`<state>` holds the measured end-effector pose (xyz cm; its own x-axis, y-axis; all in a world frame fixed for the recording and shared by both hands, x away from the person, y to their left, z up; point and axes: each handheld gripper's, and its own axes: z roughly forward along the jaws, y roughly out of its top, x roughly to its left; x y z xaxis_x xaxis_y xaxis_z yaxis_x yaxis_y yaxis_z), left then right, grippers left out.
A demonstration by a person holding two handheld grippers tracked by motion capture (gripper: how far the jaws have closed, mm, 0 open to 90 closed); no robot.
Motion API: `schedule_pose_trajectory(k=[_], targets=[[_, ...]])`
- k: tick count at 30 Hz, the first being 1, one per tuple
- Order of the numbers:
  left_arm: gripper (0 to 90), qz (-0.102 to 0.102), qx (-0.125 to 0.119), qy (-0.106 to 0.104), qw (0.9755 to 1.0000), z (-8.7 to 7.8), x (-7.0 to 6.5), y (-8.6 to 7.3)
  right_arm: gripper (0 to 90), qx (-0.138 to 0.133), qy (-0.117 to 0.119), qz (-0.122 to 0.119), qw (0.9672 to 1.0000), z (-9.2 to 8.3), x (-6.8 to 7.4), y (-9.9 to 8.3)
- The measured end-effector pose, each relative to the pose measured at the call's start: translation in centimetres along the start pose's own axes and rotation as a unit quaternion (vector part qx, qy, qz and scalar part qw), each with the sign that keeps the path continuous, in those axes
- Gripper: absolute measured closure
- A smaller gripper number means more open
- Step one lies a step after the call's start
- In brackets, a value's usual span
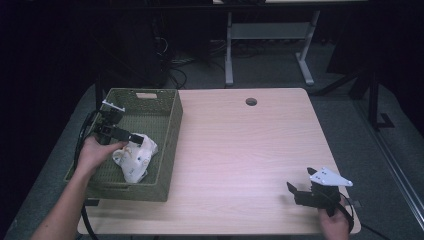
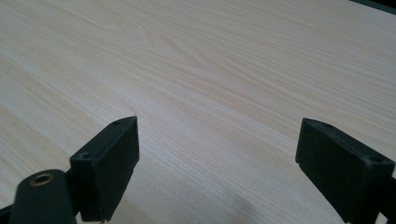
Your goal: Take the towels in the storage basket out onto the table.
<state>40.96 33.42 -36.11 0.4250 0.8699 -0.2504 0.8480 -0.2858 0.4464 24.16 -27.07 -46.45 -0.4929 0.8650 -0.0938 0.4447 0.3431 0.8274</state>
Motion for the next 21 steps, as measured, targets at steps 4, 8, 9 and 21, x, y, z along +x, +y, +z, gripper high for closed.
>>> schedule_pose_trajectory(k=[4, 8, 9, 21], targets=[[23.4, -0.01, 0.015, 0.023, 0.9996, 0.9, 0.9, -0.3, 13.1, 0.001, 0.001, -0.001, 1.0, 0.1, 0.0, 0.0], [23.5, -0.022, 0.031, 0.045, 0.9983, 1.8, 1.6, -0.3, 13.1, 0.001, 0.002, -0.001, 1.0, 0.0, 0.0, 0.0], [23.5, -0.019, 0.037, 0.054, 0.9977, 2.0, 1.8, -0.3, 13.1, 0.001, 0.001, -0.001, 1.0, 0.0, 0.0, 0.0], [27.0, -0.005, 0.105, 0.128, 0.9862, 4.8, 1.8, 0.3, 13.0, -0.002, 0.002, 0.003, 1.0, -0.1, -0.1, 0.0]])
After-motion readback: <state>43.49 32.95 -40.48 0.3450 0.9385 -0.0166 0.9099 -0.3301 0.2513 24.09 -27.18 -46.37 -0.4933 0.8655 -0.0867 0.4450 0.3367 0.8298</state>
